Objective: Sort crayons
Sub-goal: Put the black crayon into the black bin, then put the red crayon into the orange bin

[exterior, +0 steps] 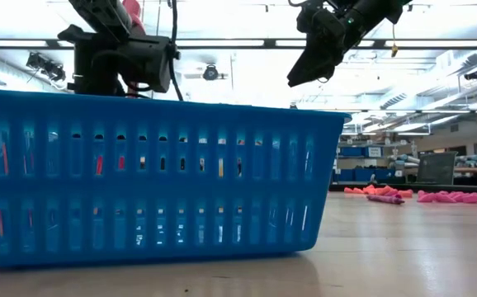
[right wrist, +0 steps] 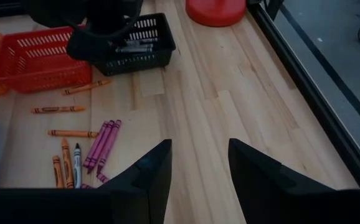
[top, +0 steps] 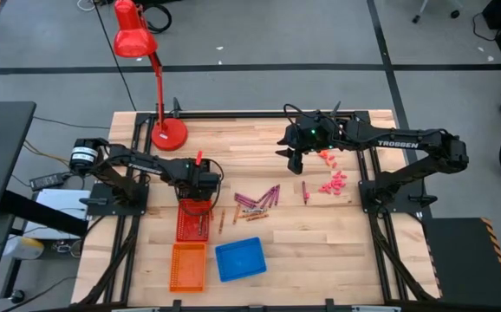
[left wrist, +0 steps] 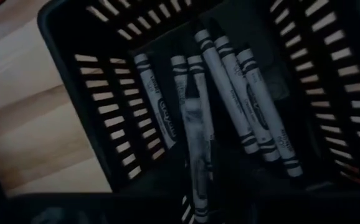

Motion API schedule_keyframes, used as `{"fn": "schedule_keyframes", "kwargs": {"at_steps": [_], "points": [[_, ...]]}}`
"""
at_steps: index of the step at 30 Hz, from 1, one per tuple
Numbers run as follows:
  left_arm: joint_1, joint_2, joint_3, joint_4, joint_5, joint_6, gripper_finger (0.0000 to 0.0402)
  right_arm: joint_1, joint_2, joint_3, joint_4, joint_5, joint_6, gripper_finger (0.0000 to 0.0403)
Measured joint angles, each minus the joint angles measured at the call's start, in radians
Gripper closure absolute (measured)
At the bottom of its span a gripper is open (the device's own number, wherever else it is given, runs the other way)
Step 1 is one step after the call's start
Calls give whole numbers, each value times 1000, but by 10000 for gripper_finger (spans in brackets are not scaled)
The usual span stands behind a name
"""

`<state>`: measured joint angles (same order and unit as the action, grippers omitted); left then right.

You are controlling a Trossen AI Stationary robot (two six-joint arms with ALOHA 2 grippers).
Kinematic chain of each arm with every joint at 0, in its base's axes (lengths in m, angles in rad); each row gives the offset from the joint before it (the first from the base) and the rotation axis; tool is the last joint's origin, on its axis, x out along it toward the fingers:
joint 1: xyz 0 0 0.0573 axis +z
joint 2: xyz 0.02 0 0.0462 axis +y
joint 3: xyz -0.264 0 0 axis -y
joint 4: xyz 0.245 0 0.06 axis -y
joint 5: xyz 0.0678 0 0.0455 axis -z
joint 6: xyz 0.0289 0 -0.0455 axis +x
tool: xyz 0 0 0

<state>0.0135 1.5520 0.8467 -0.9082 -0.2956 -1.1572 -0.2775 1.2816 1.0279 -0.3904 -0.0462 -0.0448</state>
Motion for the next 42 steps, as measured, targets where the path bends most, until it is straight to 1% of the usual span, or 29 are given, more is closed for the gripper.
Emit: {"fn": "schedule_keyframes", "kwargs": {"at_steps": [3, 5, 11, 15, 17, 20, 23, 26, 29, 31, 37, 39, 42], "points": [[0, -2, 10, -8, 10, -6, 285, 0, 0, 0, -1, -1, 0, 241], [0, -11, 39, -6, 20, 7, 274, 0, 0, 0, -3, -1, 2, 241], [-6, -11, 178, -21, 20, 144, 269, 0, 0, 0, 1, -1, 19, 241], [-6, -11, 247, -8, 20, 184, 269, 0, 0, 0, 0, -1, 21, 241], [-9, -11, 261, 47, 20, 211, 269, 0, 0, 0, 1, -1, 23, 241], [-18, -7, 259, 179, 24, 279, 269, 0, 0, 0, 1, 0, 18, 241], [-20, 21, 259, 297, 34, 396, 269, 0, 0, 0, -1, -1, 11, 241], [-20, 56, 259, 386, 70, 545, 269, -1, 0, 0, -16, -21, 15, 241], [-19, 95, 258, 428, 91, 676, 269, 0, 4, 0, -52, -78, 22, 241], [-15, 115, 258, 458, 113, 741, 269, 0, 9, 0, -88, -96, 33, 241], [9, 177, 258, 584, 211, 880, 269, 15, 45, -5, -132, -95, 96, 241], [13, 197, 258, 629, 226, 918, 269, 25, 60, -6, -149, -94, 128, 241], [13, 223, 258, 652, 231, 987, 269, 40, 80, -7, -171, -76, 190, 241]]}}
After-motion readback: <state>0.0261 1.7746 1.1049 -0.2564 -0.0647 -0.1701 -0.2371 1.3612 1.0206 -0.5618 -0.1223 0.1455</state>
